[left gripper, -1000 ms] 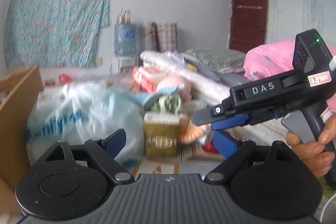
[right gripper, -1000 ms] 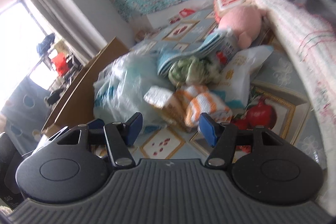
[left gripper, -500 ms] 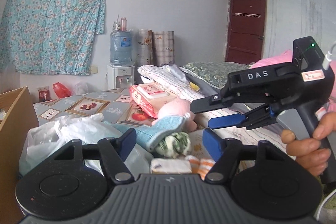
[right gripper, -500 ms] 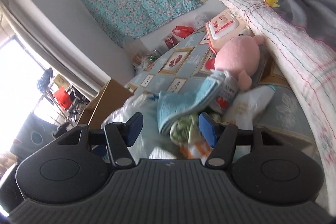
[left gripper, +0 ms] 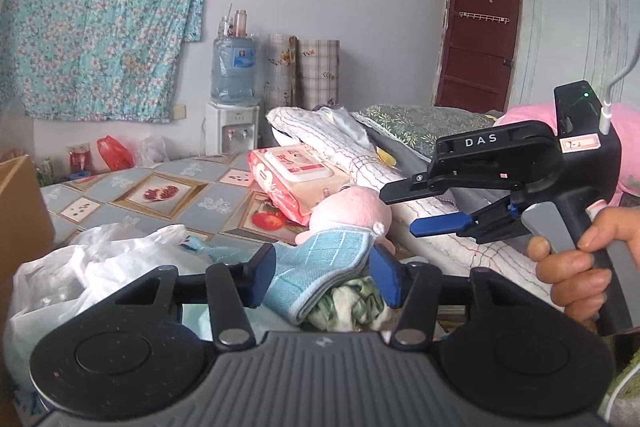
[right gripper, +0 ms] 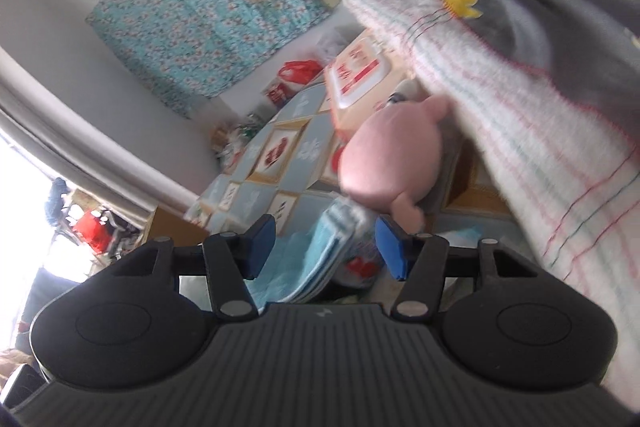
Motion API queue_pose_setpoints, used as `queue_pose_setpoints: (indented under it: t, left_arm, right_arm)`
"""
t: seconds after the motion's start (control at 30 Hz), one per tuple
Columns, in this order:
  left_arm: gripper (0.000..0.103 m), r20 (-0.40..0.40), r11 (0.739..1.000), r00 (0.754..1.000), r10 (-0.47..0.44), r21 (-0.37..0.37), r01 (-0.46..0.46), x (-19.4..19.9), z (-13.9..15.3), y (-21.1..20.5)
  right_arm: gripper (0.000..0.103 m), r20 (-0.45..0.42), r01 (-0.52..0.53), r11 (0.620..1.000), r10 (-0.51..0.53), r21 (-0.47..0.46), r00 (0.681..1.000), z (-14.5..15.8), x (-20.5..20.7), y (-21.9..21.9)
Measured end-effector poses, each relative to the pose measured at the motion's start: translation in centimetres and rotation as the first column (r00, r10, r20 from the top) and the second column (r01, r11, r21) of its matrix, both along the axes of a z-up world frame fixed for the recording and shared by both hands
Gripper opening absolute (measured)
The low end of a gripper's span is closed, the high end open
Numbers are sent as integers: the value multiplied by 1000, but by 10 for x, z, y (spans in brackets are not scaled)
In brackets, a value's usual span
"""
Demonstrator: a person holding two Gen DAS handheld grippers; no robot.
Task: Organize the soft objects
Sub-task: 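Close the right gripper on the pink plush toy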
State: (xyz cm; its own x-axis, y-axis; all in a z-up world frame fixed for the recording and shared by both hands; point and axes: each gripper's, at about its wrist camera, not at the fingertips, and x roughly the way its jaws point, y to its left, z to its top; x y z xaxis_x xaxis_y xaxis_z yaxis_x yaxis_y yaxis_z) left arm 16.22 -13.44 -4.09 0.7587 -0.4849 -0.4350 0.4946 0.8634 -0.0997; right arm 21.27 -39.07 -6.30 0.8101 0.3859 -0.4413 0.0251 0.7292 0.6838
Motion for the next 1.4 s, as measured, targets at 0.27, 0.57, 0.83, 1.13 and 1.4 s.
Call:
queue_pose_setpoints:
  t: [0.27,0.57,0.83,1.13,1.4]
  left_arm:
    - [53,-53,999,998,-29,42,31,29,-10,-26]
    - [52,-163,997,986,-22,74,34,43,-30,-33]
    - [52,-153,993,988,-16,110,34,38,-31,-36]
    - [53,-105,989,994,-25,142,39,29,-26,-37]
    - [75,35,986,998,-47,161,40,-2,-7,-39]
  right_arm:
    - [59,-82,37,995,-45,-98,996,-13,51,-11]
    - [75,-151,5,997,-16,-73,988,-36,99,-9]
    - [71,-131,20,999,-26,-46,991,-41,111,-6]
    - [65,-40,71,996,-73,-53,997,-24,93,-15]
    - [65,28,28,1000,-28,5,999,14,42,-30]
